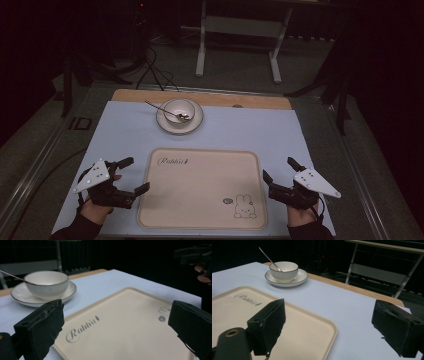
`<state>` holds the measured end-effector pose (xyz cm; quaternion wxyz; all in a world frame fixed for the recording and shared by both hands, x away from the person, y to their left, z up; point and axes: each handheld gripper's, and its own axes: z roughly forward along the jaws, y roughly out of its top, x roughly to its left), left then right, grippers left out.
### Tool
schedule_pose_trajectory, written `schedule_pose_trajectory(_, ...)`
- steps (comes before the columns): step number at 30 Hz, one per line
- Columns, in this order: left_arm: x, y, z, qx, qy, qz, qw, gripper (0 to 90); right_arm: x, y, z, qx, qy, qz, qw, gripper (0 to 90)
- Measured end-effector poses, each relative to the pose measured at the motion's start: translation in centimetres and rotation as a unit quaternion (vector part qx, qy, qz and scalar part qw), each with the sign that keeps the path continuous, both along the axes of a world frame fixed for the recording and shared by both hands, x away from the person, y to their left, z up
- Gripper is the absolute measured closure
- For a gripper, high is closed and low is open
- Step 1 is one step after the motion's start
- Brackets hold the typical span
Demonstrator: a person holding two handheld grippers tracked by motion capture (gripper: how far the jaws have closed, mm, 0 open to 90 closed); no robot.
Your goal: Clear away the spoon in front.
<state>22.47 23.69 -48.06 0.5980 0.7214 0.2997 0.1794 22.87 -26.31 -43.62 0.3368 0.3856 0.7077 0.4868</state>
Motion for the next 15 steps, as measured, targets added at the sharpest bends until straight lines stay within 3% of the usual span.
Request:
schedule_pose_trajectory(7, -0.1, -0.4, 0.0, 0.005, -0.008, -0.019, 0.9998, 0.6, -0.1, 0.1, 0.0, -0.002, -0.002, 0.007, 1.0000, 11.7)
schedule_pose_trajectory(12, -0.3, -0.7, 0.5, -0.009, 0.024, -0.046, 0.9986, 0.6, -0.2, 0.2, 0.0, -0.004, -0.002, 0.009, 0.9999, 11.7)
schedule_pose_trajectory(15, -0.4, -1.1, 0.7, -0.003, 0.023, -0.052, 0.9984, 0.6, -0.3, 0.3, 0.0, -0.003, -0.003, 0.014, 0.9999, 11.7)
